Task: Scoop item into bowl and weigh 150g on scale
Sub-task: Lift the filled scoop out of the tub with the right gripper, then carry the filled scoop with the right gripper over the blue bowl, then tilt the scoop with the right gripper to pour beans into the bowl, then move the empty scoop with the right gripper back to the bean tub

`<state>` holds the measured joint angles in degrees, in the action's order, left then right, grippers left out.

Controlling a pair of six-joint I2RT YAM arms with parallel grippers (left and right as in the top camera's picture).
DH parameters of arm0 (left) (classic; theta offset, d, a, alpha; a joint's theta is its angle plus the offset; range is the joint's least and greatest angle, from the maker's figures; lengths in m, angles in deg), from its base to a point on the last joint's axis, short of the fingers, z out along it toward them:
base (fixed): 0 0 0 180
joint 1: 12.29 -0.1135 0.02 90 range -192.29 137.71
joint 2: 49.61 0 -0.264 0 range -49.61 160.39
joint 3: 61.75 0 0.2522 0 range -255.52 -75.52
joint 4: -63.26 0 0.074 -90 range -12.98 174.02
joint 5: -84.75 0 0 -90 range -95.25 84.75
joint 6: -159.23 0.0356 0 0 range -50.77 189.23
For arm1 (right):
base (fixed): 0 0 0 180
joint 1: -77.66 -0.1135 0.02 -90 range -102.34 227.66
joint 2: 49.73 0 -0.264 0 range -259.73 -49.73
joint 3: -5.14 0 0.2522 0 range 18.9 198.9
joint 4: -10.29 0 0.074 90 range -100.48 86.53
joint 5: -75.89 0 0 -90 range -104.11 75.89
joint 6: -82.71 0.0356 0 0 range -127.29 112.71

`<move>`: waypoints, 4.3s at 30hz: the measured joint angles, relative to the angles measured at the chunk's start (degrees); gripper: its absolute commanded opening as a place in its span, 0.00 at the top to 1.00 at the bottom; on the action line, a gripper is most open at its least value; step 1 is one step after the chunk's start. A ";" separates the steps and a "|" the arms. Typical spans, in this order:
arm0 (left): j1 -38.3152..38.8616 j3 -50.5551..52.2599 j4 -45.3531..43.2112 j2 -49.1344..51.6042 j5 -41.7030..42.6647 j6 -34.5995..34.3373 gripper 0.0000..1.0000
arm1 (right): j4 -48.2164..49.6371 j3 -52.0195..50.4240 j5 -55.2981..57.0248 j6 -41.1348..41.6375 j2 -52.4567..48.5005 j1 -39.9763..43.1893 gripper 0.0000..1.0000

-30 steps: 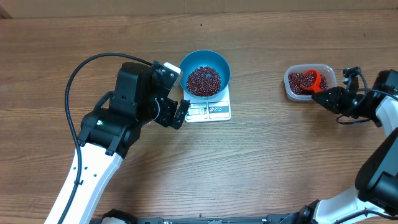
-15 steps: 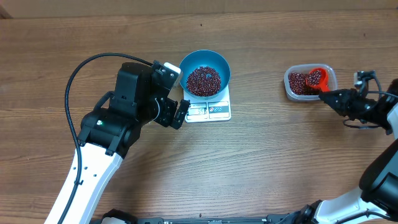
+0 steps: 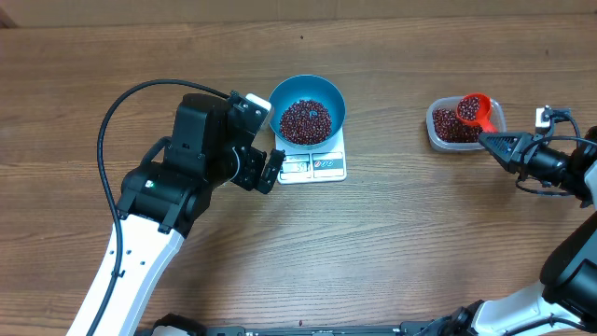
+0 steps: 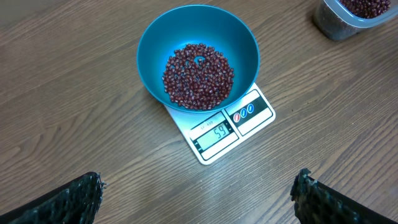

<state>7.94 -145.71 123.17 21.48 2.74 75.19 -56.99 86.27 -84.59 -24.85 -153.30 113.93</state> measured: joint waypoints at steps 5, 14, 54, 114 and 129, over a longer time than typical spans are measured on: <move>0.00 0.00 0.00 0.00 0.00 0.00 0.00 | -1.81 0.00 -3.43 0.00 0.00 -0.87 0.96; 0.00 0.00 0.00 0.00 0.00 0.00 0.00 | -1.92 0.00 -5.99 -0.04 0.00 -9.66 0.96; 0.00 0.00 -0.02 0.00 0.00 0.00 0.00 | 39.60 -0.22 18.67 12.24 0.00 -46.18 0.96; 0.00 0.00 0.00 0.00 0.00 0.02 0.00 | 31.82 0.11 54.36 -20.11 12.13 -54.03 0.96; 0.00 0.00 0.00 0.00 0.00 0.00 0.00 | 22.23 0.72 71.84 5.46 14.93 -43.63 0.96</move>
<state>7.94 -145.71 123.17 21.48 2.74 75.19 -34.76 86.99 -12.75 -19.39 -138.37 70.31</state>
